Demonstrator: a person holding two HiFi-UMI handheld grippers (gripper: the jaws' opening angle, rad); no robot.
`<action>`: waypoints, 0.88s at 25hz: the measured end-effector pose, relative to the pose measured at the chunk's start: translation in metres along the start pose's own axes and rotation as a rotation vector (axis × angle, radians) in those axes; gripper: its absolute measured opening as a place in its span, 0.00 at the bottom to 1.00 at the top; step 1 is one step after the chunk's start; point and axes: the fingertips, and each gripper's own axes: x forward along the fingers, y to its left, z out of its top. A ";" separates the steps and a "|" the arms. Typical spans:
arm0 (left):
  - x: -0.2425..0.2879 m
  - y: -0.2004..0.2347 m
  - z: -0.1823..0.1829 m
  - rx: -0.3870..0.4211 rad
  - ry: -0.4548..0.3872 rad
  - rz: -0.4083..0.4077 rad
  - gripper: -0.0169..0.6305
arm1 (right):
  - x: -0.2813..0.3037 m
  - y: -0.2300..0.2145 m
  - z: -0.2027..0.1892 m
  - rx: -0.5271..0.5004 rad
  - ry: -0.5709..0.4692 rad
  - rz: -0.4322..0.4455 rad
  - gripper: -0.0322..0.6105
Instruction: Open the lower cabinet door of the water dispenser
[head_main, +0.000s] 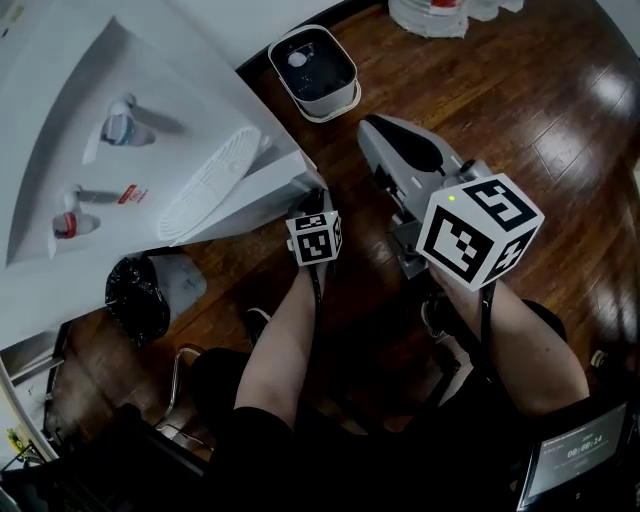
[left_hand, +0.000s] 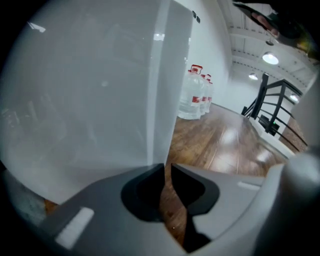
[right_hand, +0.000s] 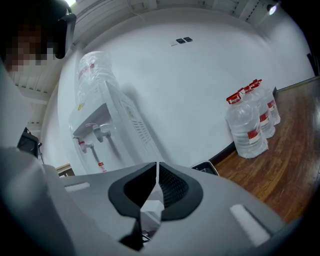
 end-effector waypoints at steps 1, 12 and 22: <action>0.004 0.003 0.001 0.000 -0.001 0.017 0.12 | 0.002 -0.003 0.001 0.000 0.000 -0.006 0.08; 0.031 0.038 0.032 0.003 -0.046 0.126 0.10 | 0.018 -0.022 0.005 0.009 0.016 -0.025 0.07; 0.008 0.032 0.048 -0.029 -0.092 0.135 0.13 | 0.017 -0.013 0.006 -0.029 0.022 -0.011 0.07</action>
